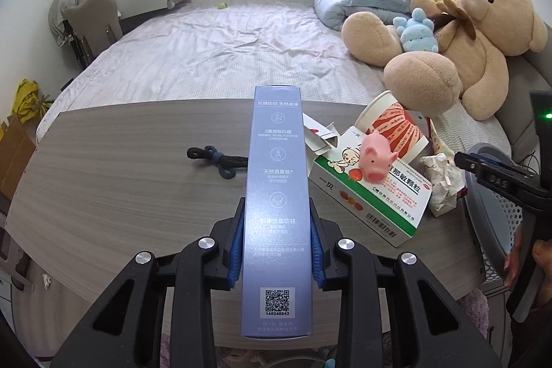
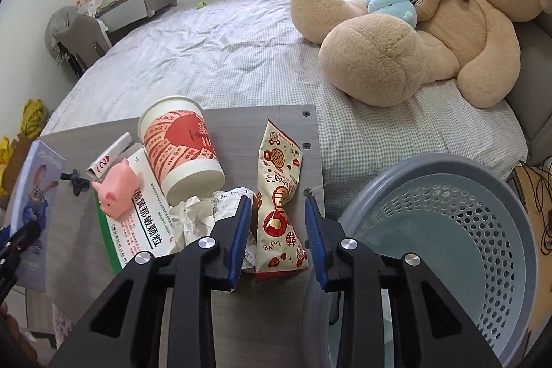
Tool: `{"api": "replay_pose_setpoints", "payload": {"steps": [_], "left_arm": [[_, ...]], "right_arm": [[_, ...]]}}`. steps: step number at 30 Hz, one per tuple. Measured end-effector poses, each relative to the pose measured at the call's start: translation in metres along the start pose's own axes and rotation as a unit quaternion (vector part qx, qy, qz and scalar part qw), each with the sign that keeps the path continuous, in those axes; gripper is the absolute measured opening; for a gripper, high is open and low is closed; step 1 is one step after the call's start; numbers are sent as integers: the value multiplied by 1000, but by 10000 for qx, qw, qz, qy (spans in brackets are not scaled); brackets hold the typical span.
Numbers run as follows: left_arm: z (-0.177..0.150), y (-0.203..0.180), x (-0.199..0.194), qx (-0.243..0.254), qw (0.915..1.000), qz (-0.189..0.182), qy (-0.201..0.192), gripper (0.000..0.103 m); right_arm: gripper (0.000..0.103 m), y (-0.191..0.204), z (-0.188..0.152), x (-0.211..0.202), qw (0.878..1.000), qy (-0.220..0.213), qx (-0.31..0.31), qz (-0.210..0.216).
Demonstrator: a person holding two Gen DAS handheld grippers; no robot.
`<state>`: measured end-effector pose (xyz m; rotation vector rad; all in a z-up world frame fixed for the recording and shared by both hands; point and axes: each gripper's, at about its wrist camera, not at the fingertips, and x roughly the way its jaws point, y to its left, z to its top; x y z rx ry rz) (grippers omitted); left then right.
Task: Collect trash
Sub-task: 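Grasp the red-white snack wrapper with the right tool and lift it, then carry the box and wrapper over the grey basket and open both tools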
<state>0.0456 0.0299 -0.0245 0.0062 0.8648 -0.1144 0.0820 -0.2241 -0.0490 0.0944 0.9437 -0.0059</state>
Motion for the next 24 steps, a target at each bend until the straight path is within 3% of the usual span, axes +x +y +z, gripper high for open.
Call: {"api": "replay_pose_setpoints", "payload": {"steps": [4, 9, 18, 24], "left_arm": [[0, -1, -2, 35, 10000, -49, -20, 31], [0, -3, -6, 70, 9999, -104, -36, 31], [4, -15, -12, 188, 9994, -297, -69, 31], [13, -52, -20, 513, 9968, -593, -171, 31]], "right_arm": [[26, 3, 0, 11, 9998, 160, -76, -39], [15, 4, 0, 15, 9998, 202, -77, -10], [14, -2, 4, -19, 9997, -234, 107, 56], [14, -24, -8, -61, 9973, -544, 454, 170]]}}
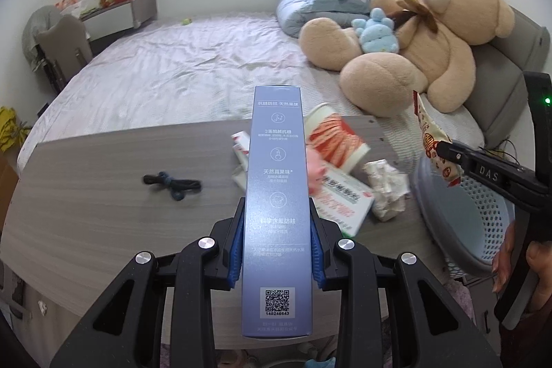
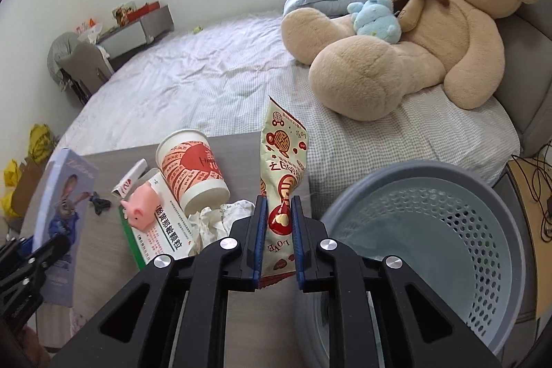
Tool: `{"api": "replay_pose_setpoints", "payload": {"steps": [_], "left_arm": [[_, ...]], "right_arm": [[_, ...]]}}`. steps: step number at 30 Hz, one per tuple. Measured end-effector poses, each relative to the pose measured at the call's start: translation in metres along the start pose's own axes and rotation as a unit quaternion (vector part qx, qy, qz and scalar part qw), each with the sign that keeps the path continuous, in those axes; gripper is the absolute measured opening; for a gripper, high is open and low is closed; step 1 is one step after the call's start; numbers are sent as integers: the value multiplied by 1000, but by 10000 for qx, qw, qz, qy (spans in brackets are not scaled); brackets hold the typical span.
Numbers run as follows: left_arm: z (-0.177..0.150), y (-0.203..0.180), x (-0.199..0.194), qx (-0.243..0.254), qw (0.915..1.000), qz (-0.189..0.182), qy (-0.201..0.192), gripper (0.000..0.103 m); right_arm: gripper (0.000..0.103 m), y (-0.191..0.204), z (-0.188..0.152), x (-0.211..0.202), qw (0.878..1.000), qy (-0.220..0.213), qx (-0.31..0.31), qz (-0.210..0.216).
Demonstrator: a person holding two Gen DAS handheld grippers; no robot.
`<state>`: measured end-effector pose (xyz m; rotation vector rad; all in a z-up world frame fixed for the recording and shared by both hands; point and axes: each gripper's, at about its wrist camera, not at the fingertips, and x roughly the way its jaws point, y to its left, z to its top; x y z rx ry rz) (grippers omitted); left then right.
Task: Collect trash
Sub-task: 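Carry the box and wrapper over the grey basket and open both tools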
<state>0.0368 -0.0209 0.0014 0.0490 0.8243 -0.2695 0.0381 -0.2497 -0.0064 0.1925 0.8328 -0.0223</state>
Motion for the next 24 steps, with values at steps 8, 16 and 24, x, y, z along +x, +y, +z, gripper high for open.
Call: {"api": "replay_pose_setpoints", "payload": {"steps": [8, 16, 24], "left_arm": [[12, -74, 11, 537, 9969, -579, 66, 31], [13, -153, 38, 1111, 9872, -1071, 393, 31], [9, -210, 55, 1565, 9772, -1308, 591, 31]], "right_arm": [[14, -60, -36, -40, 9980, -48, 536, -346], [14, -124, -73, -61, 9912, -97, 1145, -655], [14, -163, -91, -60, 9860, -20, 1556, -596]]}}
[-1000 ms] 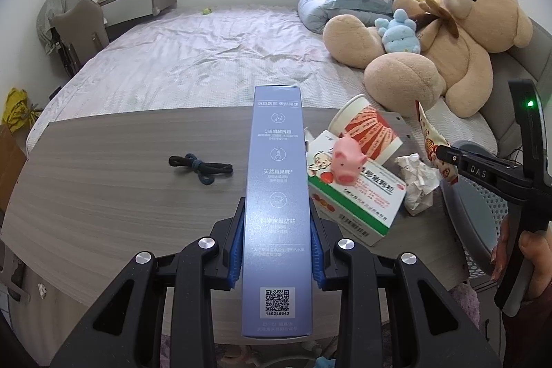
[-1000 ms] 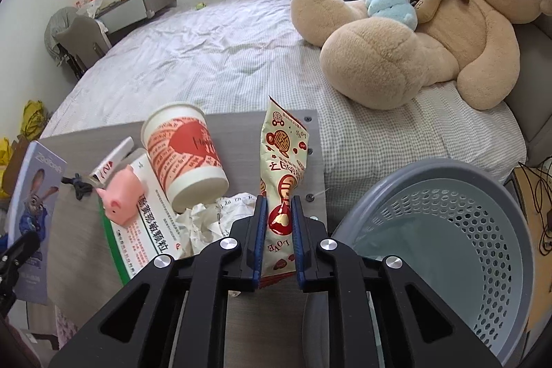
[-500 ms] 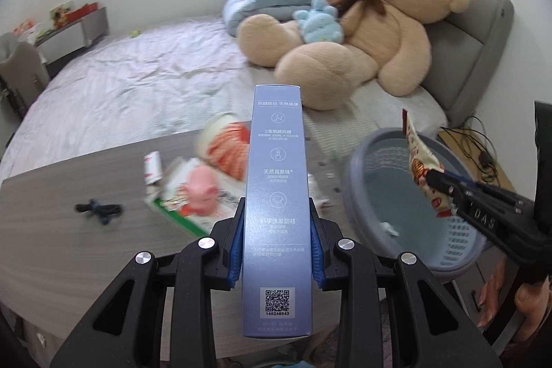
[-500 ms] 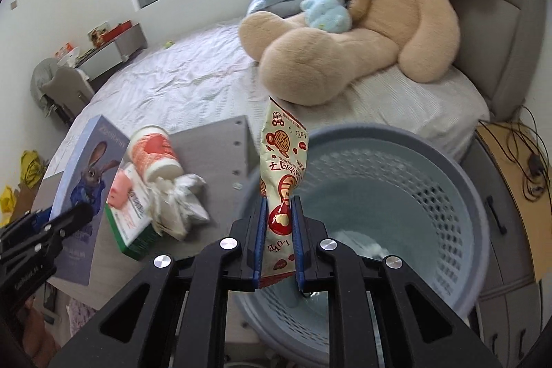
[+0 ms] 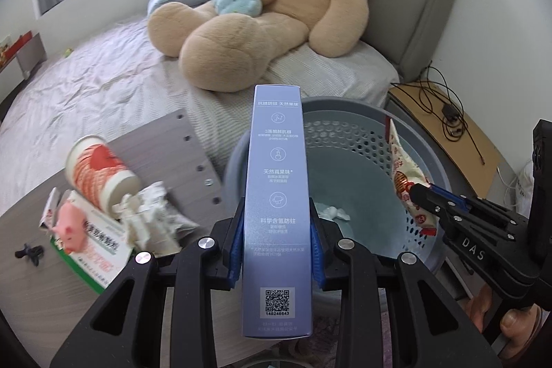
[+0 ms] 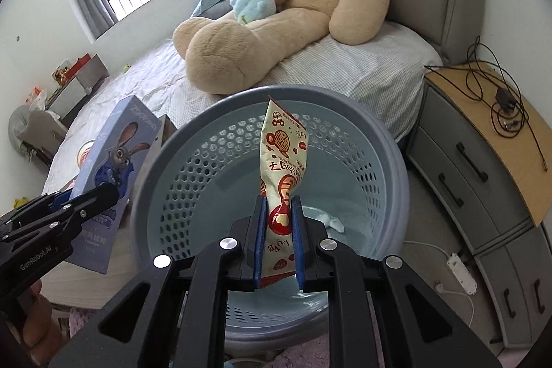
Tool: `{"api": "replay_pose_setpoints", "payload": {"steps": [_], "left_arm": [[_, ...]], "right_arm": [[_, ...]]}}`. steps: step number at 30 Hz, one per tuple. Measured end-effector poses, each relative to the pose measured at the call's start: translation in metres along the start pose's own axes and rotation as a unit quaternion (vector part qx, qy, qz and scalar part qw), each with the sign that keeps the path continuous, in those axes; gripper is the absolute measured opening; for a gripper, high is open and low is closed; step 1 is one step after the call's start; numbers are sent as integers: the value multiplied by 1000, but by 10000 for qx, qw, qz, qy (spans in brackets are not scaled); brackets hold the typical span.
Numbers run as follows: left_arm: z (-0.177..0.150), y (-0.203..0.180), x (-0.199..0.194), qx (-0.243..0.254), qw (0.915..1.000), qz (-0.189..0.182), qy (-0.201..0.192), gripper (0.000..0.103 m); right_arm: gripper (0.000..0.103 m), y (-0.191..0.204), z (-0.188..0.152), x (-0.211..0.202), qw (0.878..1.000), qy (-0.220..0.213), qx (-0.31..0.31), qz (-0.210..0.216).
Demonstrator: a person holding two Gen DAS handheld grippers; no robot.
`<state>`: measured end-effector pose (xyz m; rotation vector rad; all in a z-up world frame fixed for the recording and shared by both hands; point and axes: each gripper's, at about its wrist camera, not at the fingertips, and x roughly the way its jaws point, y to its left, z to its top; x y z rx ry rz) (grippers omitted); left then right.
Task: Collect trash
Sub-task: 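Carry the box and wrapper over the grey basket and open both tools, then withdraw both open tools from the basket back toward the table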
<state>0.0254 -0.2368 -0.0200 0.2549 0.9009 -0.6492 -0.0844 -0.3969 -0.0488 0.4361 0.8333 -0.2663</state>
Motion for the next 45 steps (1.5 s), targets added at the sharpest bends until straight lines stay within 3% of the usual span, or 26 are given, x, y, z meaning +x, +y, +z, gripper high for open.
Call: {"api": "replay_pose_setpoints", "payload": {"steps": [10, 26, 28, 31, 34, 45], "left_arm": [[9, -30, 24, 305, 9992, -125, 233, 31], [9, -26, 28, 220, 9992, 20, 345, 33], [8, -26, 26, 231, 9992, 8, 324, 34], [8, -27, 23, 268, 9992, 33, 296, 43], [8, -26, 20, 245, 9994, 78, 227, 61], [8, -17, 15, 161, 9995, 216, 167, 64]], "right_arm": [[14, -17, 4, 6, 9998, 7, 187, 83], [15, -21, 4, 13, 9996, 2, 237, 123], [18, -22, 4, 11, 9997, -18, 242, 98], [31, -24, 3, 7, 9995, -100, 284, 70], [46, -26, 4, 3, 9992, -189, 333, 68], [51, -21, 6, 2, 9995, -172, 267, 57]]}}
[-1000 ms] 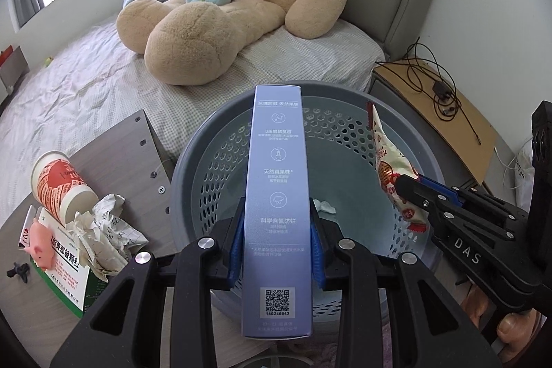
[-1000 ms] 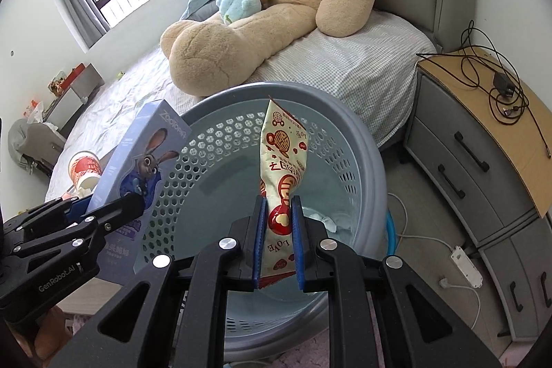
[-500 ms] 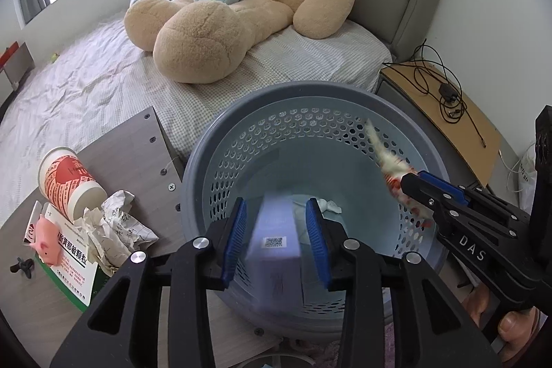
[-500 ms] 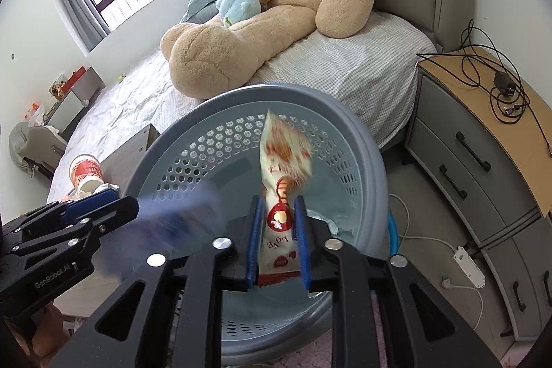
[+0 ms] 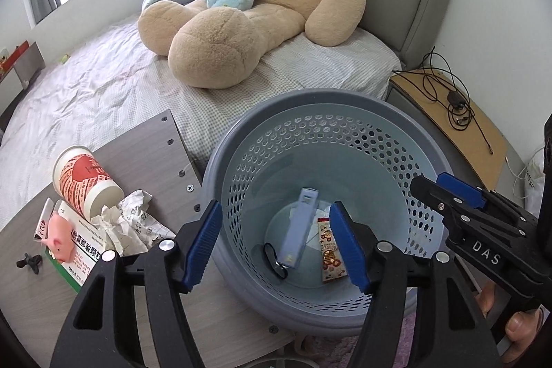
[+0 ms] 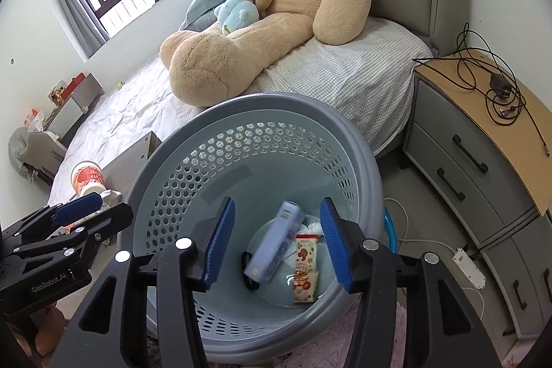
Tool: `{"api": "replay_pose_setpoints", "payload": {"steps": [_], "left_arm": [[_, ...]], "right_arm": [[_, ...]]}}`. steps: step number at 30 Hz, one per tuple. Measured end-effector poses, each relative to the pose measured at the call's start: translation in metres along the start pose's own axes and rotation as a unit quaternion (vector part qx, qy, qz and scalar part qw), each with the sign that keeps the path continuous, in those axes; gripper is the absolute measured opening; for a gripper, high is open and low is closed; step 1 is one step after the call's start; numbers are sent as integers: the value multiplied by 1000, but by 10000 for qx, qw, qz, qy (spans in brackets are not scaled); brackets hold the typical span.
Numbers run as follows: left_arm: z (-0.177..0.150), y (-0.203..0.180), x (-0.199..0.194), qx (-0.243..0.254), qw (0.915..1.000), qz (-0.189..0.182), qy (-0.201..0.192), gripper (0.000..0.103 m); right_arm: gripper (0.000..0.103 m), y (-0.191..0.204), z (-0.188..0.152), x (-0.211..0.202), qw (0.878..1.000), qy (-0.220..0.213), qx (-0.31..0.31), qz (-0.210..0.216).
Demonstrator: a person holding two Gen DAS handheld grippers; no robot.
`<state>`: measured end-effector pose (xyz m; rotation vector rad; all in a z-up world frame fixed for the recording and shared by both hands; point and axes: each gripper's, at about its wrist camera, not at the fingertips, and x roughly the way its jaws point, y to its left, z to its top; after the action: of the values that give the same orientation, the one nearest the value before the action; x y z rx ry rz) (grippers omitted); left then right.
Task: Collect trash
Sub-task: 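Withdraw both open tools from the basket back toward the table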
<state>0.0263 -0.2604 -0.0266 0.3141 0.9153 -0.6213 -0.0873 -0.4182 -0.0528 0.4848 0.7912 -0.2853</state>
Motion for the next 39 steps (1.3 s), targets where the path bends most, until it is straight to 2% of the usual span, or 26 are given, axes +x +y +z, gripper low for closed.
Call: {"api": "replay_pose_setpoints", "payload": {"steps": [4, 17, 24, 39], "left_arm": [[-1, 1, -1, -13, 10000, 7, -26, 68], [-2, 2, -6, -15, 9999, 85, -84, 69], [-3, 6, -13, -102, 9998, 110, -162, 77], [-16, 28, -32, -330, 9982, 346, -359, 81]], "right_arm": [[54, 1, 0, -1, 10000, -16, 5, -16], [63, 1, 1, -7, 10000, -83, 40, -22], [66, 4, 0, -13, 9999, -142, 48, -48], [68, 28, -6, -18, 9997, -157, -160, -139]]}}
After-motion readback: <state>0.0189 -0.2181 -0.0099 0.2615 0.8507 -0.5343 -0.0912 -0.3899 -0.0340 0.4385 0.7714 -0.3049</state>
